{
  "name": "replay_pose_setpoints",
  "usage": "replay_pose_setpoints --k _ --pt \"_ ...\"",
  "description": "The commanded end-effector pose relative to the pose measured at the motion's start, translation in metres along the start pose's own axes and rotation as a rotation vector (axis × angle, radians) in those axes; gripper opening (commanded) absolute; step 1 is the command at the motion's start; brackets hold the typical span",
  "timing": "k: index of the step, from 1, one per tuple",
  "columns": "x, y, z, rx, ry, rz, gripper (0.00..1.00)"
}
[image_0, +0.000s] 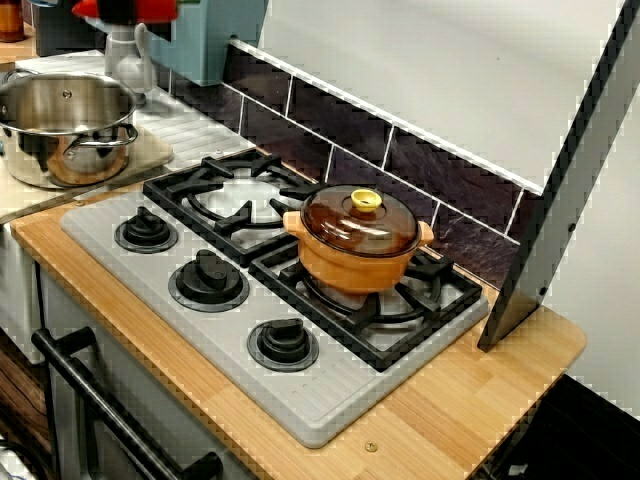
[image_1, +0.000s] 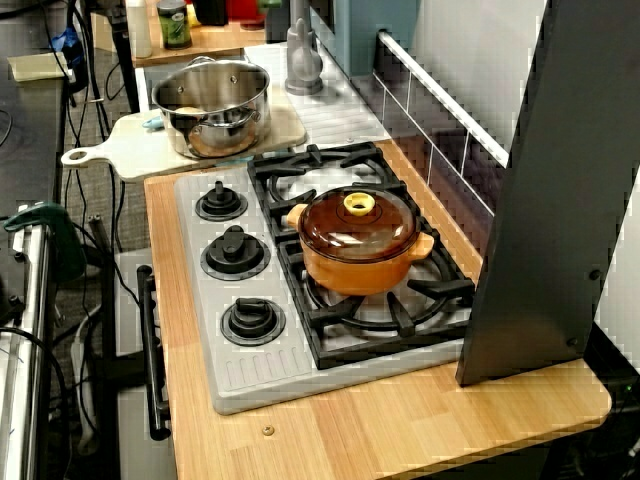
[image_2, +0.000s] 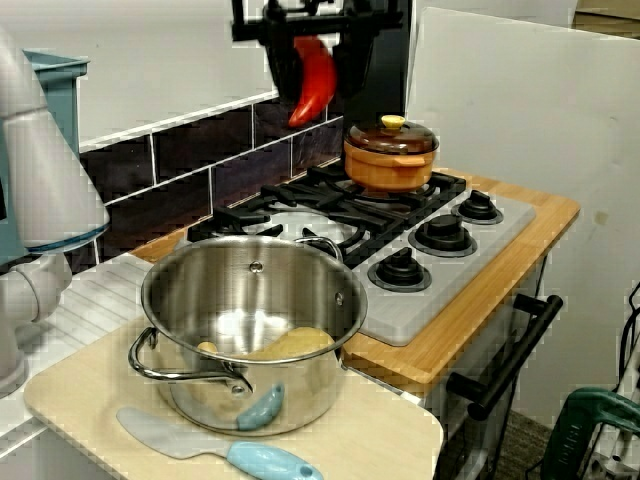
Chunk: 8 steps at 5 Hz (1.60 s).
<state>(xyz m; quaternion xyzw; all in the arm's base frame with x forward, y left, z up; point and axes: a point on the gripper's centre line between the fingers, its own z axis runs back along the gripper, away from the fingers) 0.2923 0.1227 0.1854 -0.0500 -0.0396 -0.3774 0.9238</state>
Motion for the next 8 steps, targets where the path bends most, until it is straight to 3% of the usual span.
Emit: replay_pose_setpoints --k 1,5,6,8 --pt "0.010 -0.014 0.027 0.086 -0.030 -0.032 0.00" --pt "0.032 -0.047 0.036 0.056 -0.051 -0.118 0.00" --pt "0.041 -0.059 0.034 0.084 -0.084 -0.156 0.00" --pt "0.053 -0.073 0.028 0.024 -0.099 -0.226 0.00"
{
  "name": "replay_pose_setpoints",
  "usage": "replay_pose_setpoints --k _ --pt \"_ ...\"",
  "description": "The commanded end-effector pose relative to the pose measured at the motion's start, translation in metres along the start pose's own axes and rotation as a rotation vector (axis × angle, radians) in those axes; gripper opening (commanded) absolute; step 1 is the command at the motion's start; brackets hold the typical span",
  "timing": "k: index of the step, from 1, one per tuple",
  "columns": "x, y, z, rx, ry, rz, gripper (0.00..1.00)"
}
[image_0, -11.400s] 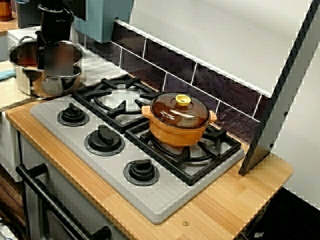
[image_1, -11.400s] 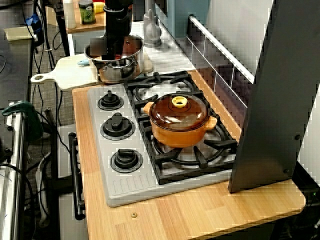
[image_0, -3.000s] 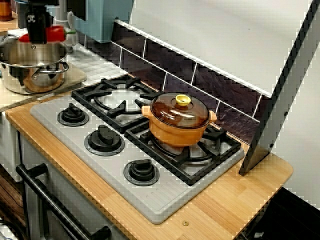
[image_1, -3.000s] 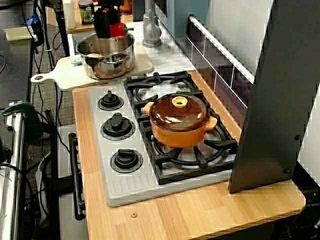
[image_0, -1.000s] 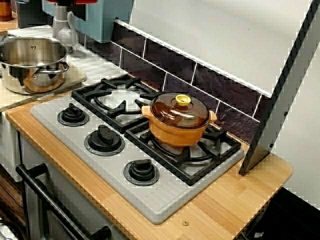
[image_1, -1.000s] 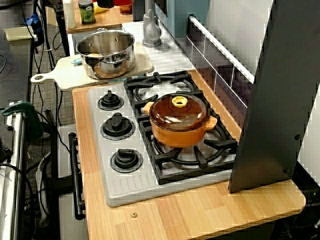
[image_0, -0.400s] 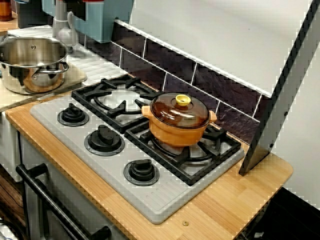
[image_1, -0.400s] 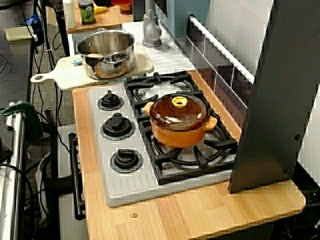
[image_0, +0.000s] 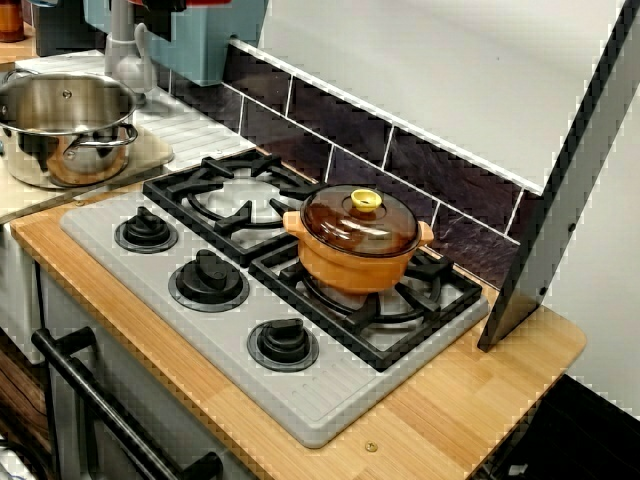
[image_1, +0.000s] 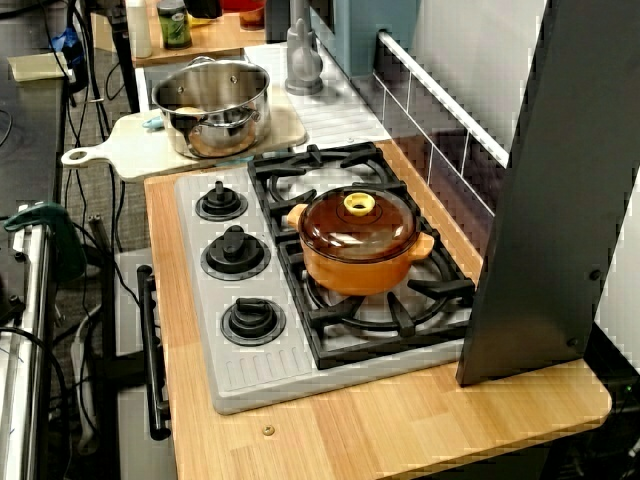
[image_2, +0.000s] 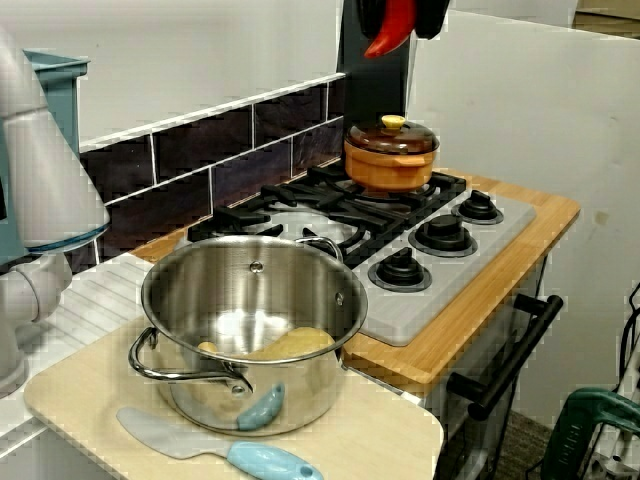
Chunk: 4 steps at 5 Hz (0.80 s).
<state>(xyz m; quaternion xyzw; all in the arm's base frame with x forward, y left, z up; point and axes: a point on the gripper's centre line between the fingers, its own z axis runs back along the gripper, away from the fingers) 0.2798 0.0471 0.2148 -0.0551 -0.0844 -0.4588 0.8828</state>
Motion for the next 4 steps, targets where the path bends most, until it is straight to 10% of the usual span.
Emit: replay_pose_setpoints --k 1,4 --pt "0.011 -0.012 0.004 0.010 -0.004 -0.053 0.00" --pt "0.012 -0.025 0.006 0.034 -0.005 -0.078 0.00"
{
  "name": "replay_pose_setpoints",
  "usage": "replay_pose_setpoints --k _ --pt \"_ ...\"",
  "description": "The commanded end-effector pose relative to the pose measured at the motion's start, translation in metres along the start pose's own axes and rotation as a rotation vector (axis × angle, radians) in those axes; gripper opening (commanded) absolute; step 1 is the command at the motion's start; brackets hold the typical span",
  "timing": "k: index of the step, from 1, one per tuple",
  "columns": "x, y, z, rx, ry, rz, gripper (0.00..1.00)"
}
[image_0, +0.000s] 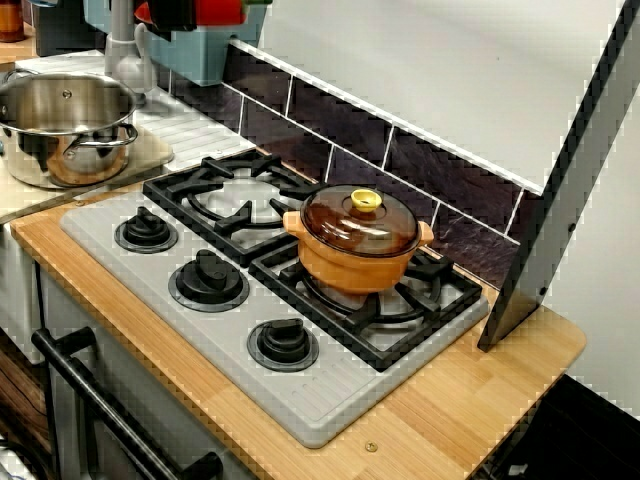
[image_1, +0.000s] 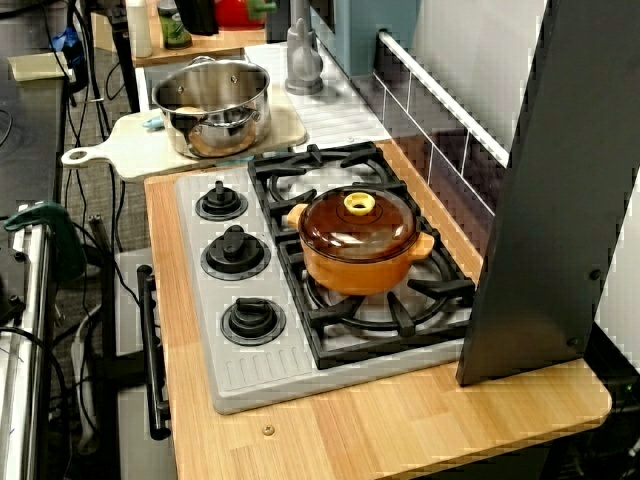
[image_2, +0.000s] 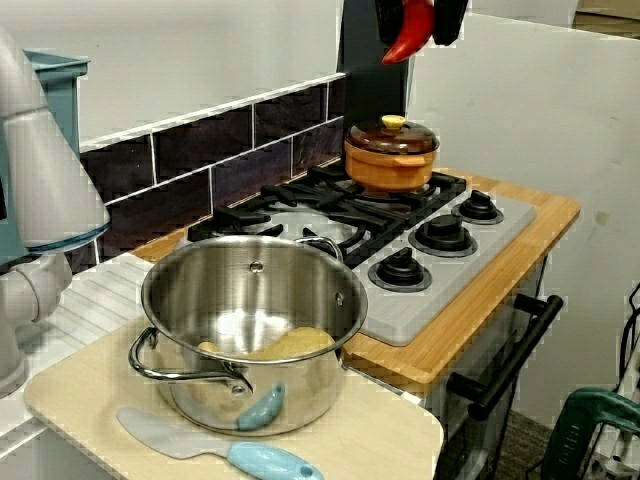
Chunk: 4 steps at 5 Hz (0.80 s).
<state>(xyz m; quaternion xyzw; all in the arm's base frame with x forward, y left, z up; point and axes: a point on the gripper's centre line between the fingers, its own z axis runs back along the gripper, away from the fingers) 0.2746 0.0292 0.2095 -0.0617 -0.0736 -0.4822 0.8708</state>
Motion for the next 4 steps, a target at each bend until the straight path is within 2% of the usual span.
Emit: replay_pose_setpoints --k 1,4 --pt "0.005 -0.016 -0.002 0.115 0.025 -0.022 0.00" --pt "0.014 -0.001 -0.037 0.165 0.071 0.027 0.00"
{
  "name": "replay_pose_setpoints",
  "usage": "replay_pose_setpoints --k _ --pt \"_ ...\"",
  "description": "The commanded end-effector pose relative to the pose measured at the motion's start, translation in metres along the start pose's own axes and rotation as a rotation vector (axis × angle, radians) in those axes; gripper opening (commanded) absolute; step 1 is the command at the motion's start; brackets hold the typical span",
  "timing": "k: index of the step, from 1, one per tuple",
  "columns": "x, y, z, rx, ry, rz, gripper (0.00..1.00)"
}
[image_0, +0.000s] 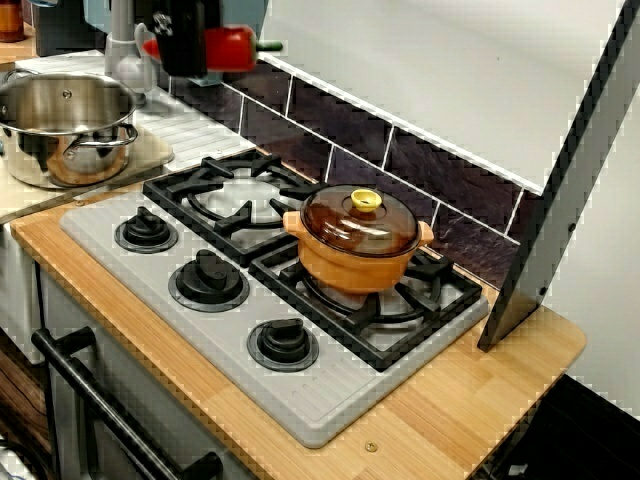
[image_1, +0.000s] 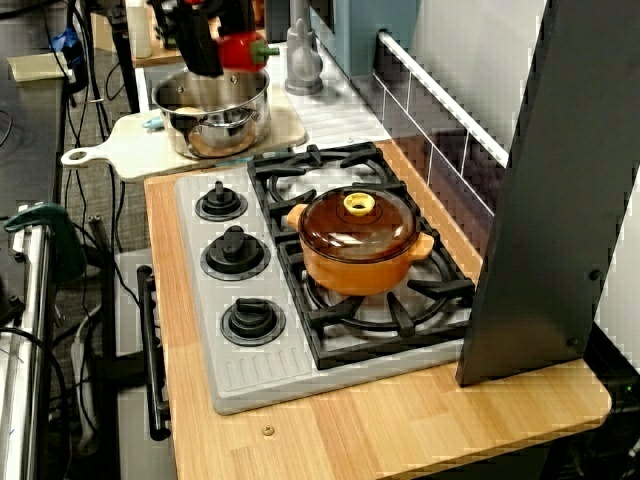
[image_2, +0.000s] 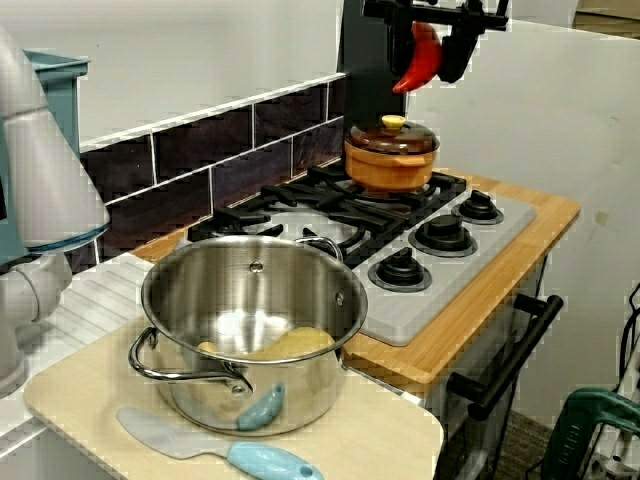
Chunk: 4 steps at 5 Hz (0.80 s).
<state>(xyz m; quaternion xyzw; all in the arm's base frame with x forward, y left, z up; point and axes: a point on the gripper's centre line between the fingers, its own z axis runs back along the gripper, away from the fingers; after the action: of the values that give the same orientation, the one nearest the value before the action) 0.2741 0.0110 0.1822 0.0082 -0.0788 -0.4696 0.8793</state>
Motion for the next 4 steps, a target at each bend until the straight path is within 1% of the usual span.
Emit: replay_pose_setpoints --k 1,2,3,4 --pt "0.007 0.010 -0.019 0.046 0.024 0.014 0.00" --pt "0.010 0.013 -0.034 0.063 0.043 0.019 0.00" --pt "0.014 0.020 -0.045 0.082 0.050 0.033 0.00" --pt "0.016 0.032 -0.057 0.083 0.056 0.047 0.00"
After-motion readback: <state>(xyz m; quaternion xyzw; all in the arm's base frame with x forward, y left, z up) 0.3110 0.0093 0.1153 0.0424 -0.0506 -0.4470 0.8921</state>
